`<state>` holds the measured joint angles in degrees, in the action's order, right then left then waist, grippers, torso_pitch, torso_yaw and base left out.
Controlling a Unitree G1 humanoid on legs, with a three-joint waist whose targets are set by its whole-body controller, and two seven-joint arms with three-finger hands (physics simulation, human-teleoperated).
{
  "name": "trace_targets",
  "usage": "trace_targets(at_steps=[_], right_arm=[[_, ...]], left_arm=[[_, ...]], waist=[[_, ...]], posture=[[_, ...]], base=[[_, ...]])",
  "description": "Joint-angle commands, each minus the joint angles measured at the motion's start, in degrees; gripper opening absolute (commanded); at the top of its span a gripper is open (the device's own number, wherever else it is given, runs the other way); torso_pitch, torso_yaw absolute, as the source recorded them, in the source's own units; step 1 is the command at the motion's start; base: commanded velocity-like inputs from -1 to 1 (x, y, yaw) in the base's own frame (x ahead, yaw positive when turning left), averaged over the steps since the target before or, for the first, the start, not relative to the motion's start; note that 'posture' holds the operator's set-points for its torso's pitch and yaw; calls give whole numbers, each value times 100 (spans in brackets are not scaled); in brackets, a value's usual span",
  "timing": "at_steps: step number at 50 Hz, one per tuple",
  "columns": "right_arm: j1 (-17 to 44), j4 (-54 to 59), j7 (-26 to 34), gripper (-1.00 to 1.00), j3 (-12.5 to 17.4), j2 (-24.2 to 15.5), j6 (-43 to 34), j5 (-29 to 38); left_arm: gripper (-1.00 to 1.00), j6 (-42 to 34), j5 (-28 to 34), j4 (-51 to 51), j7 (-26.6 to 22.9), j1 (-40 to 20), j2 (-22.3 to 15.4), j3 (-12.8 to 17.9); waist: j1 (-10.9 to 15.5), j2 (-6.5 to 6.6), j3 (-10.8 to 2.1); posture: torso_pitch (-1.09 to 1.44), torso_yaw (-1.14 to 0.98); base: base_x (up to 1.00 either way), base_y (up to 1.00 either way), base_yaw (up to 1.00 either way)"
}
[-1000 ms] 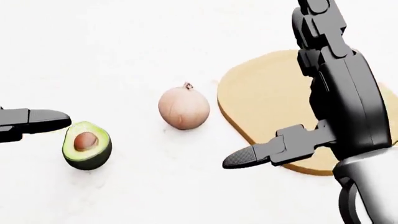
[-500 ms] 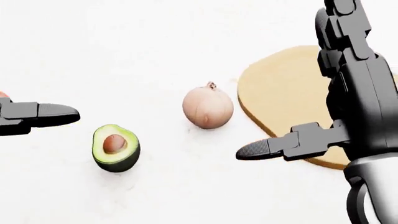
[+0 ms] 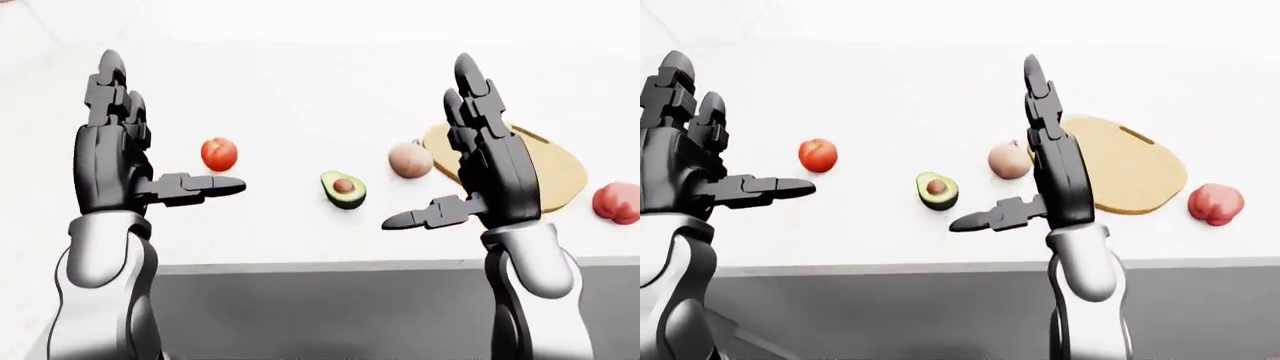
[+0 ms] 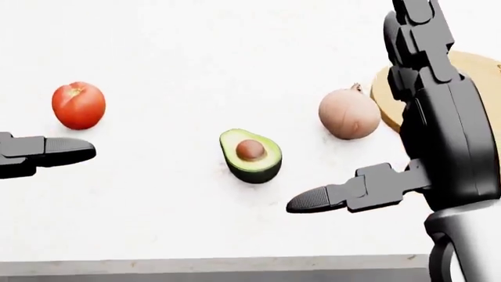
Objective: Place the avocado, onion, tomato and bell pepper on the cutting board.
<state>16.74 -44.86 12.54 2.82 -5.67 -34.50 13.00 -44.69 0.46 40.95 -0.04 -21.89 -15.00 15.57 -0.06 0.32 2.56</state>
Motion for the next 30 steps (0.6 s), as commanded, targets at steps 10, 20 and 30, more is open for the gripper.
trace_targets(at_steps=[10,20,30], right_arm=[[-59,-176,-79,100,112,-1,276,12],[-111,-172,-158,100,159,7,383,-78],[-147,-155,-205,100,142,26,360,-72]], left_arm=[[100,235,79,212,-66,-108,-7,-45],[100,298,178,174,-108,-84,37,-96],[100,396,216,120,-140,-34,89,-126]], waist=[[-86,-332,-202],[-93,563,-69],[21,-73,-68]], posture=[[0,0],[0,0],[0,0]], base=[[0,72,0],[0,43,0],[0,0,0]])
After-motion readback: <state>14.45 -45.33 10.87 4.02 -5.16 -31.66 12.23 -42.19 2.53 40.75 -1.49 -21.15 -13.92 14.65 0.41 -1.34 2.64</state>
